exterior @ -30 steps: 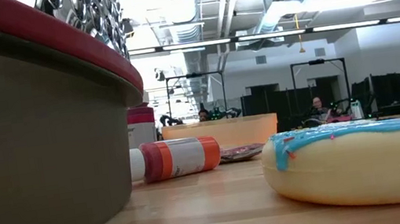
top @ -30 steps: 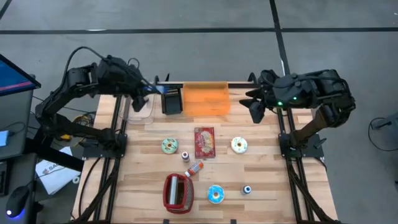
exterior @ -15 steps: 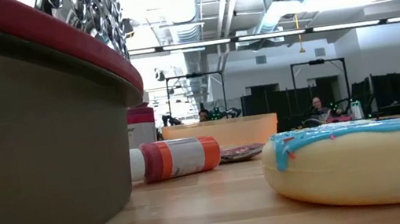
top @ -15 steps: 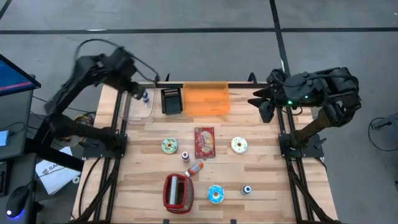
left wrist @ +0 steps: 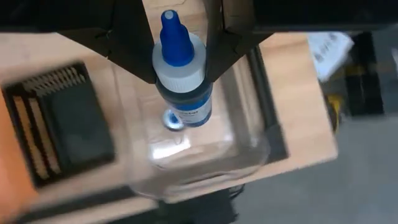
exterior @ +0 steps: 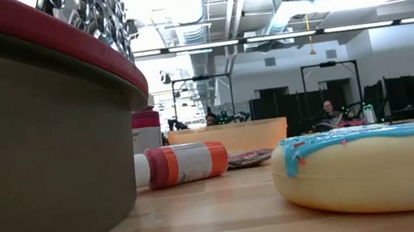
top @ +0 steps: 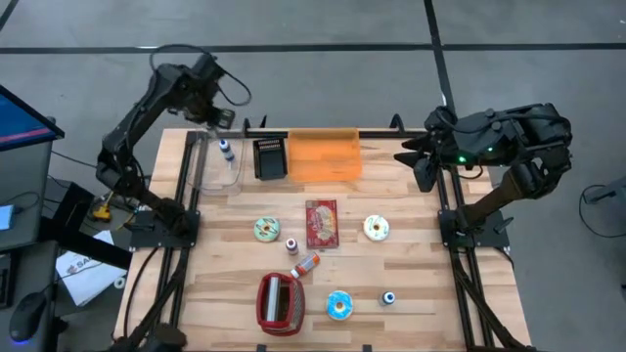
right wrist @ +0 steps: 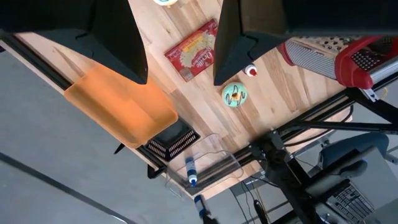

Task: Pick & Place Food Item
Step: Put the top blue food coloring bottle into the transparent bin

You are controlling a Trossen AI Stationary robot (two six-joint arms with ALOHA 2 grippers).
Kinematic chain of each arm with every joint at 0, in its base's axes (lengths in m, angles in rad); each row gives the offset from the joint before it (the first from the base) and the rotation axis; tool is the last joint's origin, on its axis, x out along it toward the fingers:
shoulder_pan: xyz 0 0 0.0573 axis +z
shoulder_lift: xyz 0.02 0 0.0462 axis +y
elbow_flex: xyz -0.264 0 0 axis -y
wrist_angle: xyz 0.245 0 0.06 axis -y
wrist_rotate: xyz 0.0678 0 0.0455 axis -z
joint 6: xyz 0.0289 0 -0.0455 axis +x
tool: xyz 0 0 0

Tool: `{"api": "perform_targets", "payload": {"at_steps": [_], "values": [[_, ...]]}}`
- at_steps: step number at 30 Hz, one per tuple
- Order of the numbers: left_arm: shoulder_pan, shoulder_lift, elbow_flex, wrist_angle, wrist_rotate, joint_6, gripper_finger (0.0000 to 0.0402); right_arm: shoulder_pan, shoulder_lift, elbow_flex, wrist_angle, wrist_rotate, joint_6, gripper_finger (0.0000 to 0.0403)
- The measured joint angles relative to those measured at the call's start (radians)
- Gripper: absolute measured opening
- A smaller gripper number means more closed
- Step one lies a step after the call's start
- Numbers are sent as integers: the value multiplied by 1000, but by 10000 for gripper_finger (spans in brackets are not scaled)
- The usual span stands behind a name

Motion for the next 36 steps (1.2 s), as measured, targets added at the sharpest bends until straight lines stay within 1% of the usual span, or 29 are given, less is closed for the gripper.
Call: {"api": "perform_targets", "payload": {"at_steps": [3, 7, 11, 14, 17, 22, 25, 31, 36], "values": [[41, -16, 1, 59, 36, -61, 111, 0, 0, 0, 0, 0, -17, 175], [39, -14, 0, 72, 50, -178, 111, -1, 0, 0, 1, 2, -34, 175], [40, -16, -24, 99, 18, -309, 111, -1, 0, 0, 1, 2, -48, 175], [33, -15, -62, 130, -10, -393, 111, -1, -5, 0, 1, 2, -60, 175], [26, -14, -112, 150, -16, -470, 111, -1, -15, 0, 1, 2, -64, 175], [16, -14, -164, 192, -66, -607, 111, -1, -35, 0, 1, 1, -63, 175], [16, -15, -174, 228, -88, -740, 111, -1, -46, 0, 1, 0, -61, 175], [19, -15, -215, 216, -100, -975, 111, 13, -54, 0, 1, 0, -60, 175], [-8, -15, -258, 229, -104, -1229, 111, 13, -56, 0, 1, -1, -60, 175]]}}
